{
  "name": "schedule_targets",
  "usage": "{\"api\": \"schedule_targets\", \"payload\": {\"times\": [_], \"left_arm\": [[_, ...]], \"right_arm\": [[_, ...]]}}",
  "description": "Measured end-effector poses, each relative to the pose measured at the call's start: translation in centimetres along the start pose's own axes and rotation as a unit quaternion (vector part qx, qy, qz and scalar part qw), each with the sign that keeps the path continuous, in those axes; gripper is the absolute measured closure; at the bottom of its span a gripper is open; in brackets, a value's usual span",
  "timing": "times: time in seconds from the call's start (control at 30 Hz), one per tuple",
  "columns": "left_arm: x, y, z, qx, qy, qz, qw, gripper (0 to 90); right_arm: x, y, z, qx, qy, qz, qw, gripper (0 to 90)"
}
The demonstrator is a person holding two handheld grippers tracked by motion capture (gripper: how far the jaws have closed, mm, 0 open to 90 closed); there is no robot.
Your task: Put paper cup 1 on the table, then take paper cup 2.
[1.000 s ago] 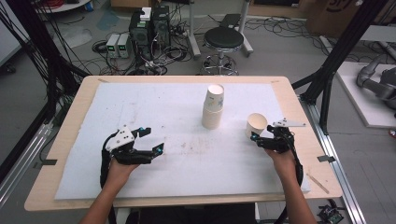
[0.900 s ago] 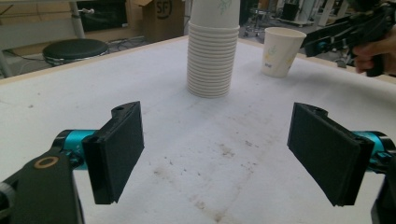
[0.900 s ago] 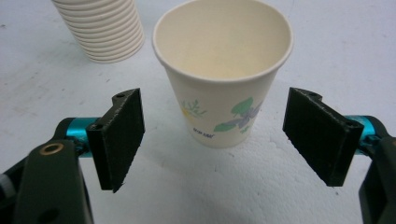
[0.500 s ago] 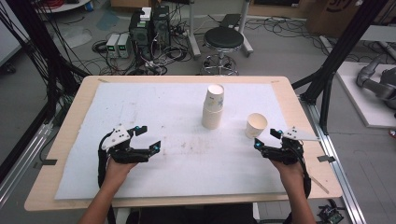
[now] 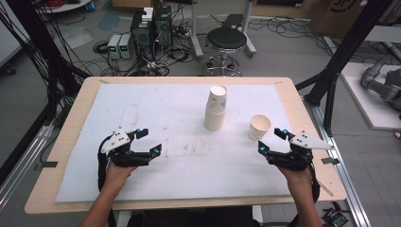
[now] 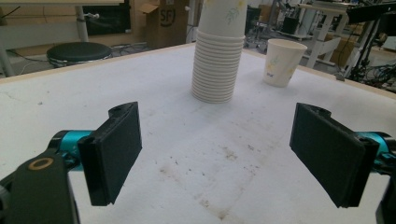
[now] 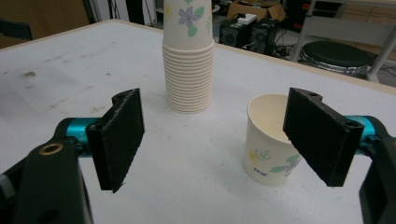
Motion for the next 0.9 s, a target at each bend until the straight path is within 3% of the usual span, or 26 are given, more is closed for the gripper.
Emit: {"api": "schedule_targets", "payload": {"times": [0.37, 0.5, 0.9], "left_arm": [[-0.06, 0.14, -0.16, -0.003, 0.000, 0.001, 1.0000, 16.7], [-0.07, 0.17, 0.12, -0.013, -0.010, 0.001, 0.9999, 16.7], [-0.06, 0.01, 0.50, -0.003, -0.007, 0.005, 1.0000, 16.7]], "right_arm": [[-0.11, 0.20, 0.28, -0.009, -0.007, 0.005, 0.9999, 21.2], [-0.08, 0.37, 0.25, -0.014, -0.006, 0.008, 0.9999, 21.2], [-0.40, 0.71, 0.02, -0.017, 0.001, 0.014, 0.9998, 21.3]]}}
Point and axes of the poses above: each handheld gripper's, and its own axes: x roughly forward along the jaws, z roughly out of its top, y roughly to its left, the point moved 10 cm from there along x, roughly forward along the jaws, and after that the axes turned 7 degrees about x, right-handed, at the moved point
